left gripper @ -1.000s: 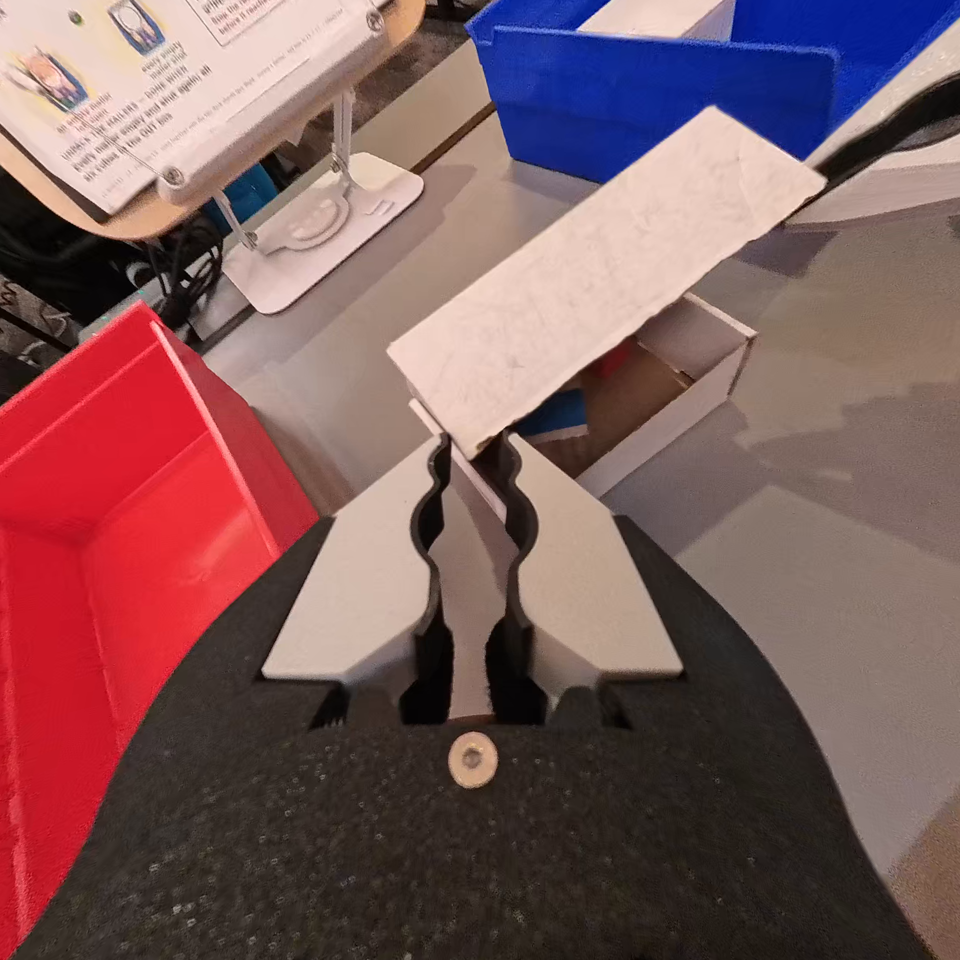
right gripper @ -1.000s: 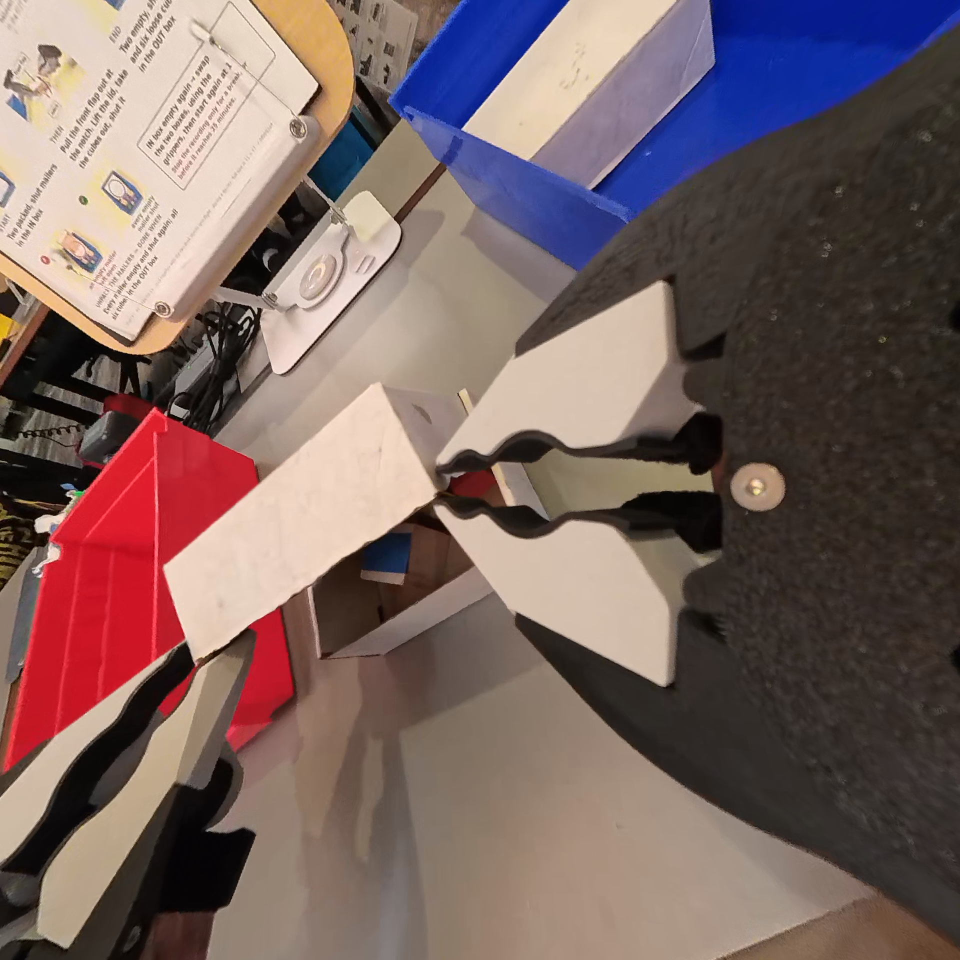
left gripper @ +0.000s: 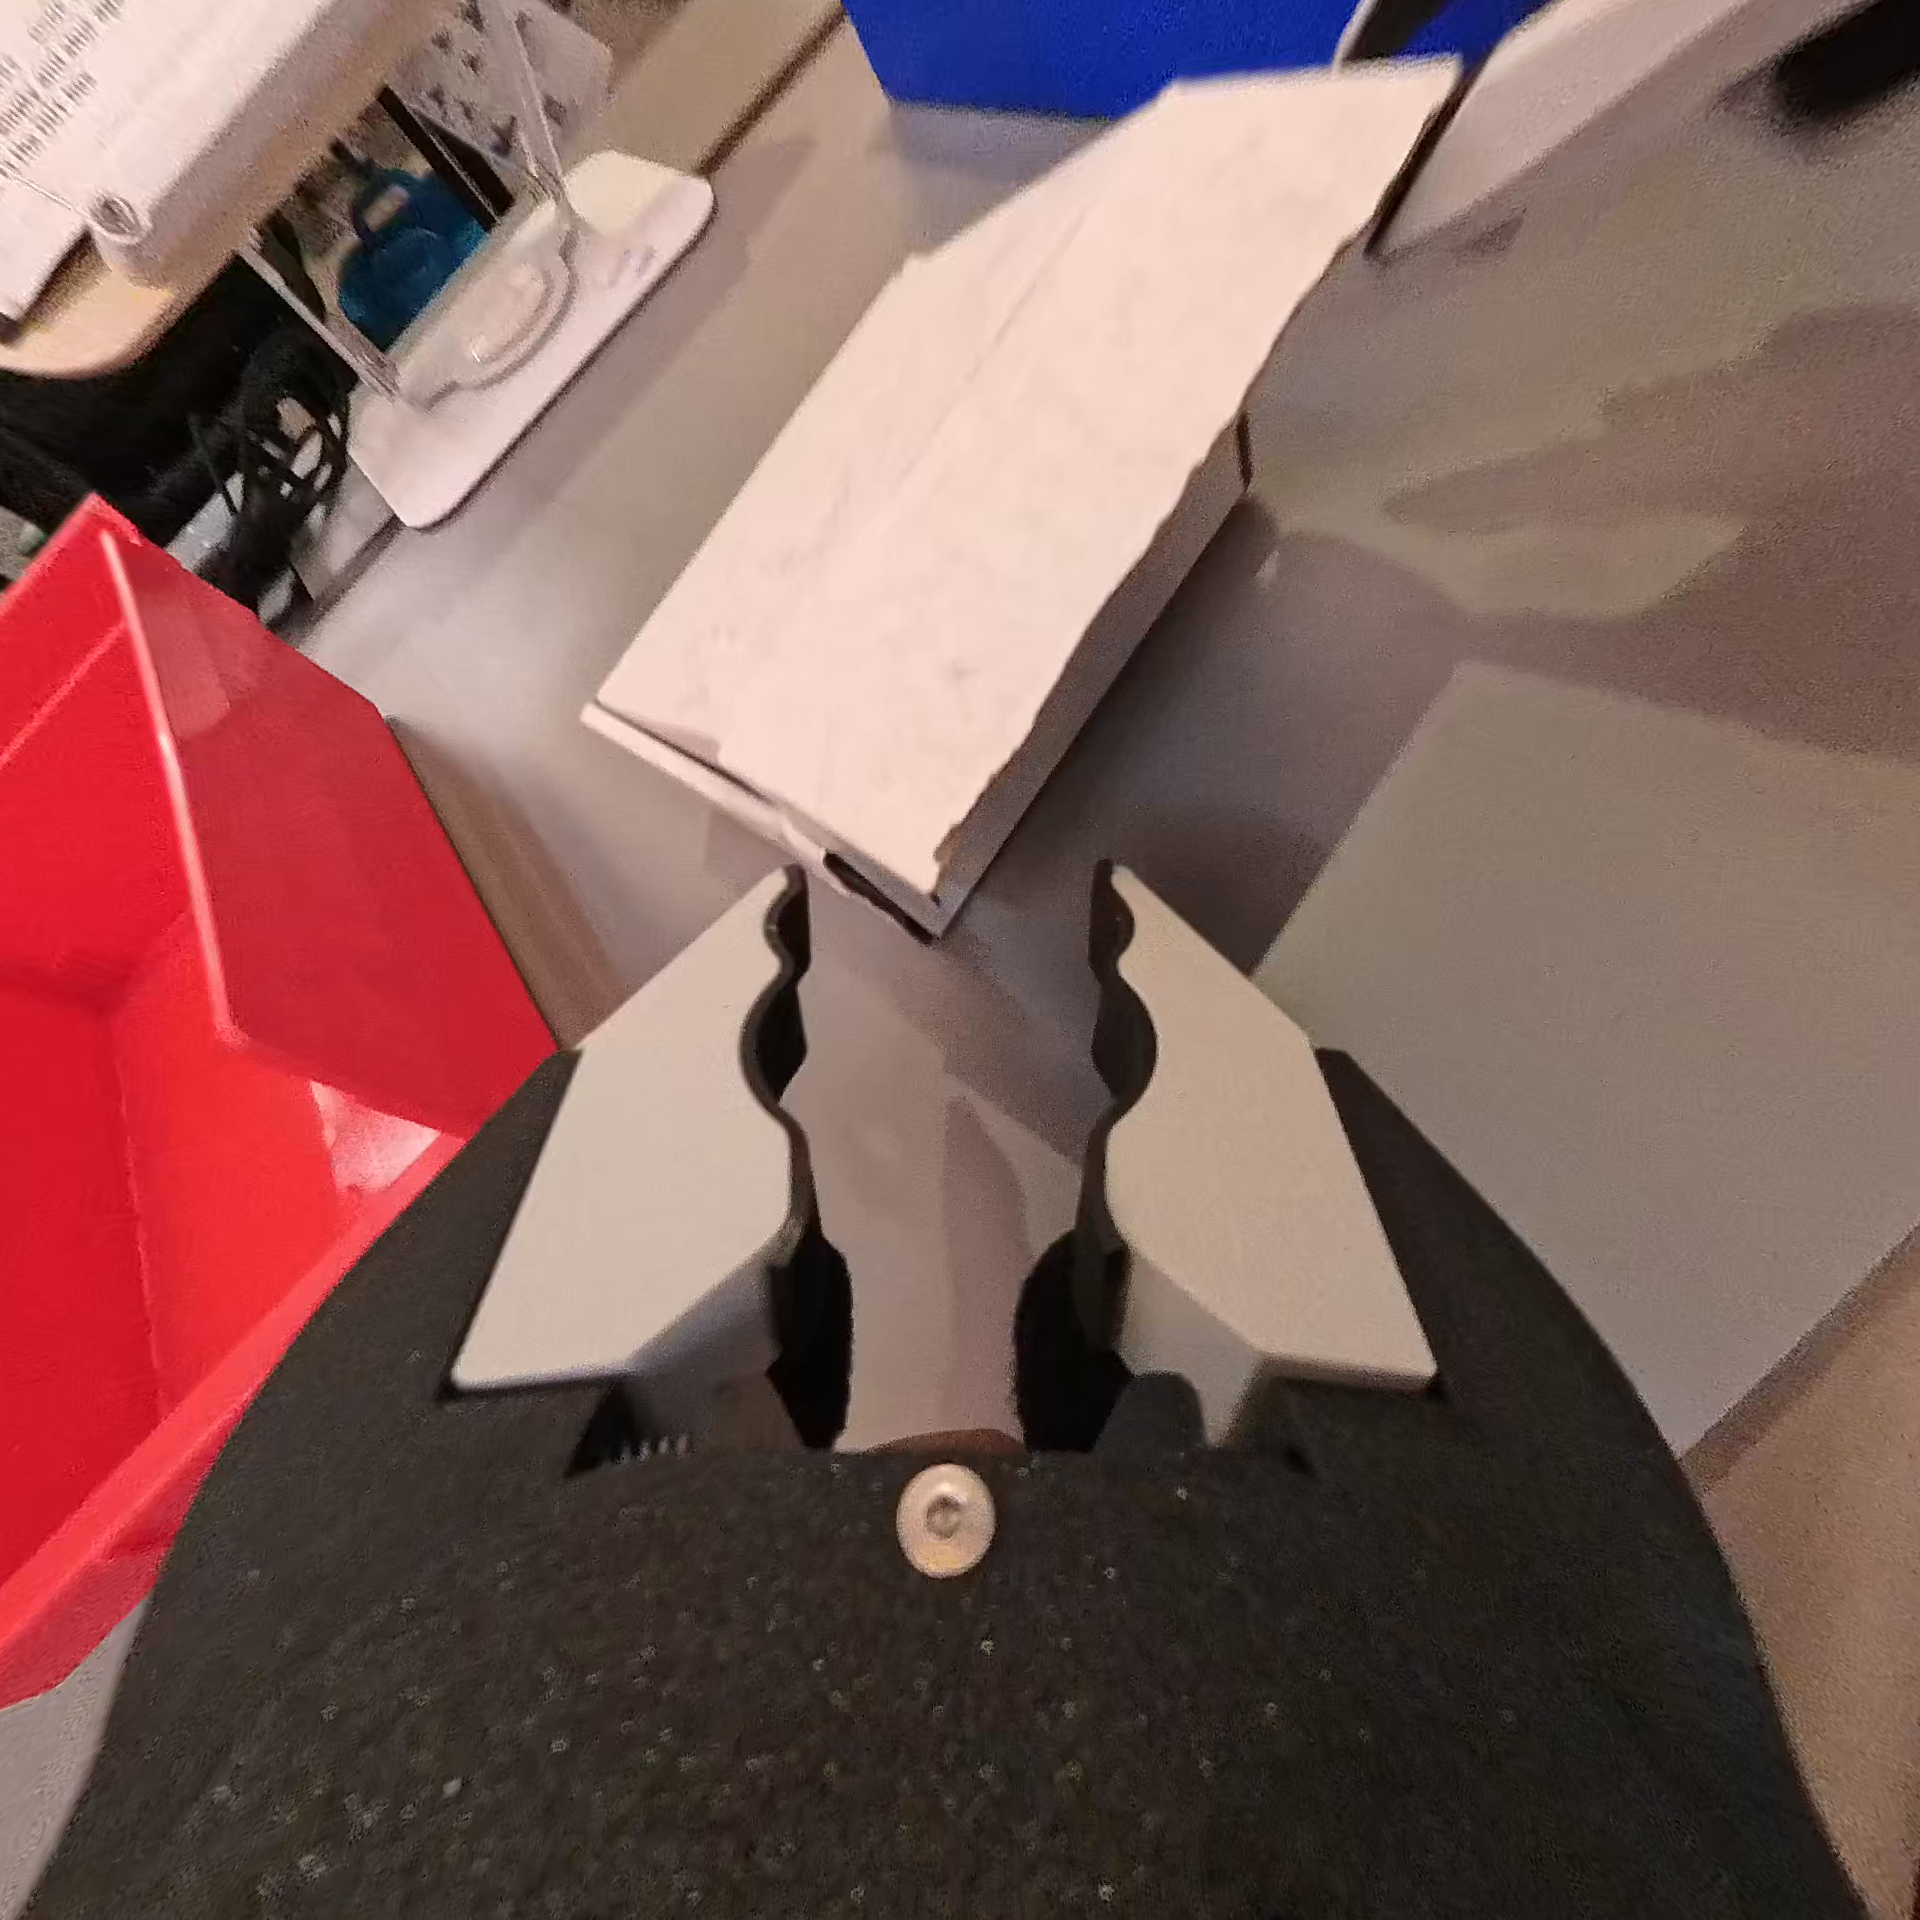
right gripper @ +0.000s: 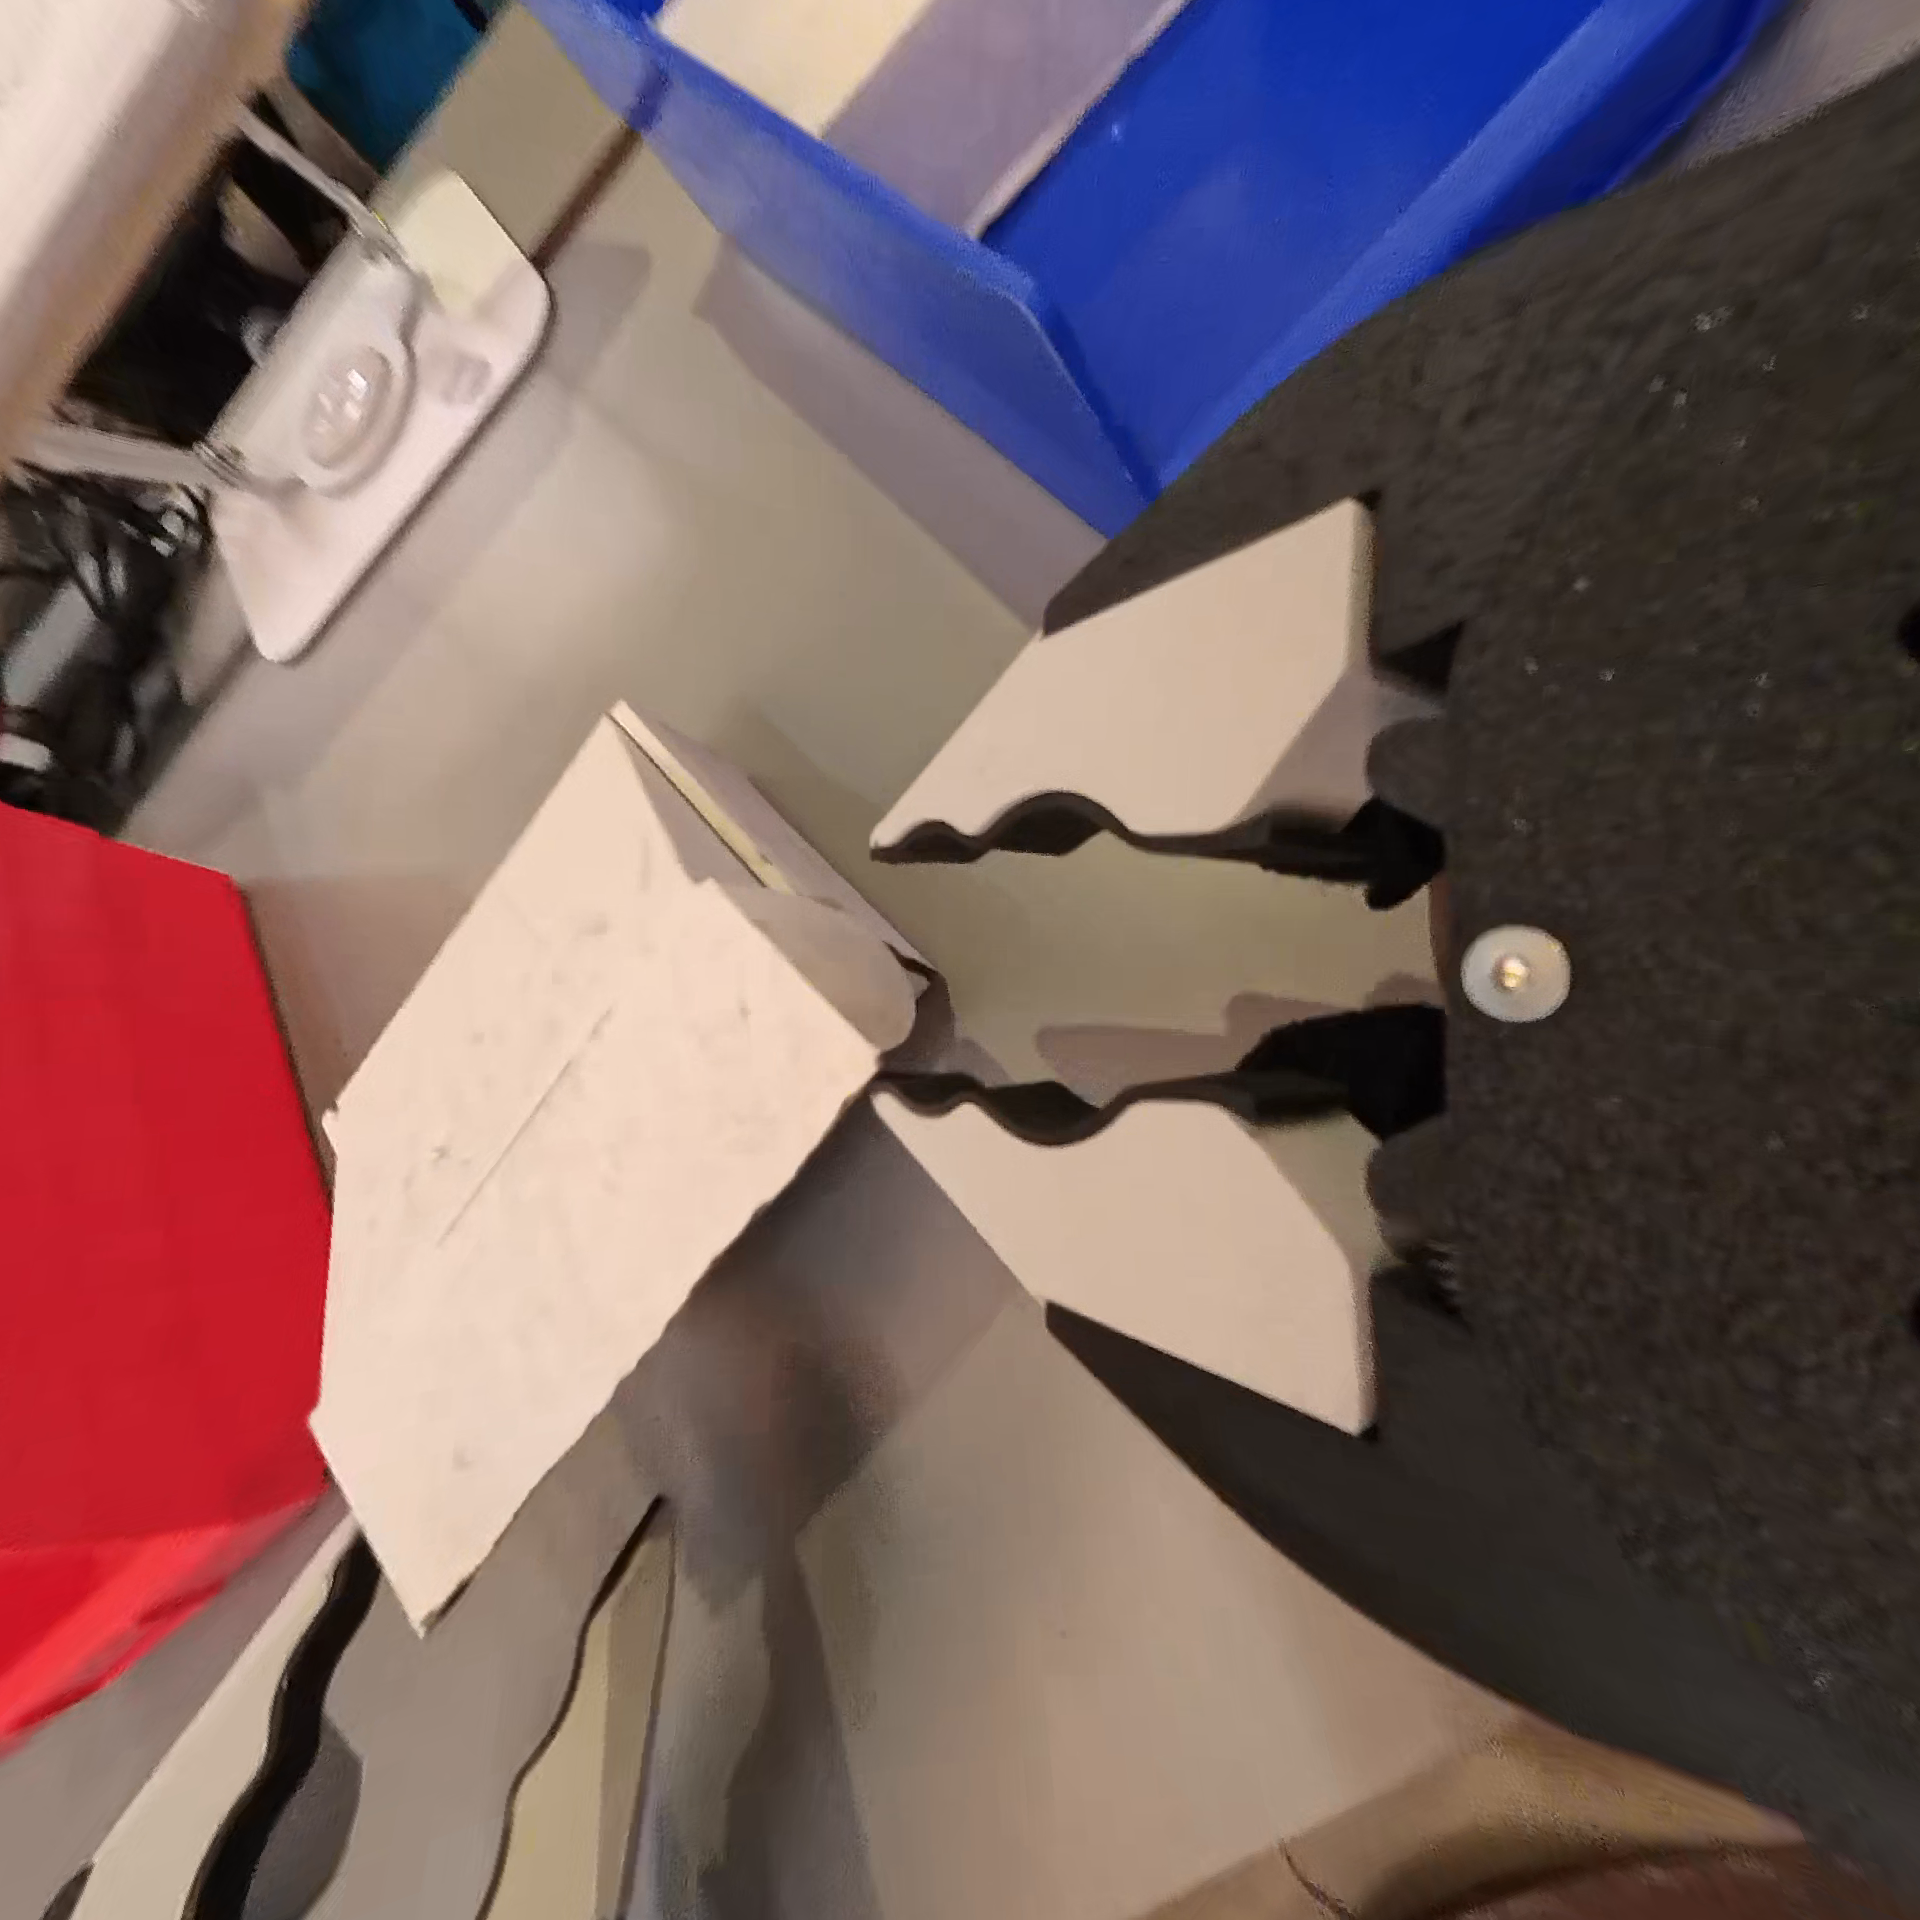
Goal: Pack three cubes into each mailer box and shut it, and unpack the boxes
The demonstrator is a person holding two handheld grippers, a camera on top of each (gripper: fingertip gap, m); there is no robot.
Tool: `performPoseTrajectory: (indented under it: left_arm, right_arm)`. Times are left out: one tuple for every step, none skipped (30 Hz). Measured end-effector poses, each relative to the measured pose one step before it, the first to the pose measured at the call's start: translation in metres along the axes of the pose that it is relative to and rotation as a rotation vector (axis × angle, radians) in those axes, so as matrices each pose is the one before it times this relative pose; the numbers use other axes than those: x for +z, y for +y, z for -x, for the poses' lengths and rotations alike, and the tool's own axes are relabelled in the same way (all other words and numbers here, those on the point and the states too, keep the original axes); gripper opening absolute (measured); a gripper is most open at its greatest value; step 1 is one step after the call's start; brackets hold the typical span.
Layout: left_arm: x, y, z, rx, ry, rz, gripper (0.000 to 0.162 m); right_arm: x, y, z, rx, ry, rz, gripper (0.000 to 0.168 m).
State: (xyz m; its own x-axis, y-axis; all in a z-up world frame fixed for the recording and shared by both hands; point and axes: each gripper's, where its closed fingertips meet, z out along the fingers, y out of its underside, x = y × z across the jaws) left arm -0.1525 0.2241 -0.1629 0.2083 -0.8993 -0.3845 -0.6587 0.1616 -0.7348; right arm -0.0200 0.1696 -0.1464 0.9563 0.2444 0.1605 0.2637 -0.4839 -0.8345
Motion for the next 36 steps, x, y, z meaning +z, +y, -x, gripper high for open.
performPoseTrajectory:
  left_arm:
    - [-0.00128,-0.00675,0.00003,-0.0158,-0.0079,-0.0198,0.048]
    - [-0.00065,-0.00546,0.00083,-0.0145,-0.0099,-0.0136,0.042]
    - [0.00005,-0.00308,0.00107,-0.0127,-0.0081,-0.0020,0.036]
    - [0.00052,-0.00113,0.00005,-0.0110,0.0021,0.0029,0.027]
    - [0.00062,-0.00003,0.00002,-0.0091,0.0040,0.0039,0.027]
    - [0.00029,0.00065,0.00145,-0.0068,-0.0032,0.0049,0.026]
    - [0.00032,0.00096,0.00158,-0.0057,-0.0033,0.0056,0.024]
    - [0.00065,0.00164,0.00129,-0.0062,-0.0022,0.0104,0.023]
    - [0.00031,0.00131,0.00161,-0.0063,-0.0037,0.0096,0.021]
    - [-0.00050,0.00031,0.00155,-0.0090,-0.0030,0.0054,0.019]
    - [-0.00100,-0.00016,0.00066,-0.0139,0.0053,0.0052,0.017]
    - [-0.00167,-0.00008,0.00020,-0.0203,0.0103,0.0026,0.015]
    - [-0.00222,0.00008,0.00124,-0.0282,0.0078,0.0012,0.011]
    - [-0.00209,0.00042,0.00096,-0.0309,0.0141,0.0007,0.010]
    - [-0.00177,0.00099,-0.00074,-0.0339,0.0287,0.0039,0.009]
    - [-0.00174,0.00107,-0.00147,-0.0383,0.0349,0.0037,0.009]
    - [-0.00113,0.00225,-0.00089,-0.0371,0.0294,0.0109,0.009]
    - [-0.00007,0.00396,-0.00055,-0.0315,0.0243,0.0182,0.008]
    - [0.00183,0.00576,-0.00088,-0.0197,0.0206,0.0251,0.008]
    - [0.00365,0.00724,-0.00099,-0.0046,0.0176,0.0309,0.008]
    - [0.00375,0.00479,-0.00067,0.0036,0.0110,0.0169,0.008]
    - [0.00325,0.00322,0.00025,0.0123,0.0010,0.0104,0.008]
    - [0.00326,0.00235,0.00189,0.0199,-0.0107,0.0091,0.008]
    - [0.00354,0.00218,0.00326,0.0249,-0.0197,0.0083,0.008]
    - [0.00412,0.00267,0.00314,0.0251,-0.0164,0.0117,0.007]
    - [0.00375,0.00195,0.00195,0.0132,-0.0069,0.0082,0.008]
    - [0.00280,0.00086,0.00090,0.0006,0.0015,0.0032,0.008]
    - [0.00232,0.00068,-0.00015,-0.0024,0.0080,0.0019,0.009]
    - [0.00187,0.00107,-0.00067,-0.0006,0.0119,0.0014,0.009]
    - [0.00077,0.00136,-0.00066,-0.0008,0.0116,0.0001,0.011]
    - [-0.00041,0.00148,-0.00041,-0.0028,0.0132,0.0002,0.020]
    - [-0.00114,0.00228,-0.00110,-0.0034,0.0189,0.0034,0.028]
    - [-0.00214,0.00244,-0.00047,-0.0008,0.0164,0.0013,0.030]
    - [-0.00289,0.00188,0.00069,0.0058,0.0095,-0.0053,0.031]
    - [-0.00281,0.00144,0.00154,0.0113,0.0039,-0.0056,0.032]
    - [-0.00217,0.00020,0.00260,0.0088,-0.0030,-0.0079,0.037]
  right_arm:
    - [0.00132,-0.00145,-0.00190,-0.0255,0.0311,-0.0065,0.034]
    - [0.00113,-0.00044,-0.00130,-0.0267,0.0264,-0.0017,0.031]
    - [0.00095,-0.00051,0.00047,-0.0207,0.0118,-0.0021,0.029]
    - [0.00076,-0.00155,0.00174,-0.0122,0.0011,-0.0086,0.027]
    - [0.00087,-0.00197,0.00180,-0.0085,-0.0001,-0.0106,0.024]
    - [0.00117,-0.00100,-0.00037,-0.0122,0.0121,-0.0030,0.025]
    - [0.00150,-0.00059,0.00028,-0.0170,0.0048,-0.0016,0.024]
    - [0.00181,0.00037,0.00046,-0.0095,-0.0004,0.0026,0.024]
    - [0.00130,-0.00027,0.00069,-0.0032,-0.0041,0.0002,0.022]
    - [0.00074,-0.00072,0.00027,-0.0008,-0.0040,-0.0001,0.021]
    - [0.00003,-0.00046,0.00040,0.0005,-0.0037,0.0062,0.020]
    - [-0.00133,-0.00092,0.00034,0.0019,-0.0020,0.0085,0.018]
    - [-0.00288,-0.00188,0.00014,0.0018,-0.0003,0.0030,0.015]
    - [-0.00457,-0.00268,0.00001,0.0083,0.0032,0.0027,0.009]
    - [-0.00508,-0.00314,0.00133,0.0101,-0.0044,0.0015,0.007]
    - [-0.00439,-0.00171,0.00249,0.0179,-0.0108,0.0108,0.007]
    - [-0.00296,0.00044,0.00370,0.0214,-0.0161,0.0152,0.007]
    - [-0.00045,0.00504,0.00632,0.0207,-0.0337,0.0366,0.007]
    - [0.00221,0.00807,0.00661,0.0180,-0.0376,0.0504,0.008]
    - [0.00371,0.00640,0.00375,0.0074,-0.0181,0.0349,0.008]
    - [0.00426,0.00355,0.00038,-0.0046,0.0043,0.0123,0.008]
    - [0.00448,0.00331,-0.00068,-0.0101,0.0068,0.0133,0.009]
    - [0.00378,0.00214,-0.00067,-0.0047,0.0009,0.0097,0.008]
    - [0.00417,0.00209,0.00071,0.0058,-0.0133,0.0120,0.007]
    - [0.00517,0.00284,0.00133,0.0115,-0.0196,0.0141,0.005]
    - [0.00591,0.00314,-0.00031,0.0080,-0.0096,0.0124,0.005]
    - [0.00531,0.00219,-0.00150,0.0047,0.0012,0.0071,0.005]
    - [0.00349,0.00067,-0.00172,0.0018,0.0054,0.0020,0.005]
    - [0.00187,0.00007,-0.00154,-0.0006,0.0049,-0.0007,0.005]
    - [0.00101,0.00119,-0.00056,0.0011,-0.0034,0.0039,0.006]
    - [0.00044,0.00190,0.00052,0.0066,-0.0133,0.0043,0.008]
    - [-0.00044,0.00180,0.00153,0.0080,-0.0209,0.0007,0.012]
    - [-0.00152,0.00241,0.00162,0.0061,-0.0214,0.0005,0.018]
    - [-0.00249,0.00307,0.00178,0.0020,-0.0242,0.0025,0.025]
    - [-0.00304,0.00307,0.00030,0.0052,-0.0174,0.0016,0.033]
    - [-0.00332,0.00116,-0.00093,0.0153,-0.0145,-0.0080,0.041]
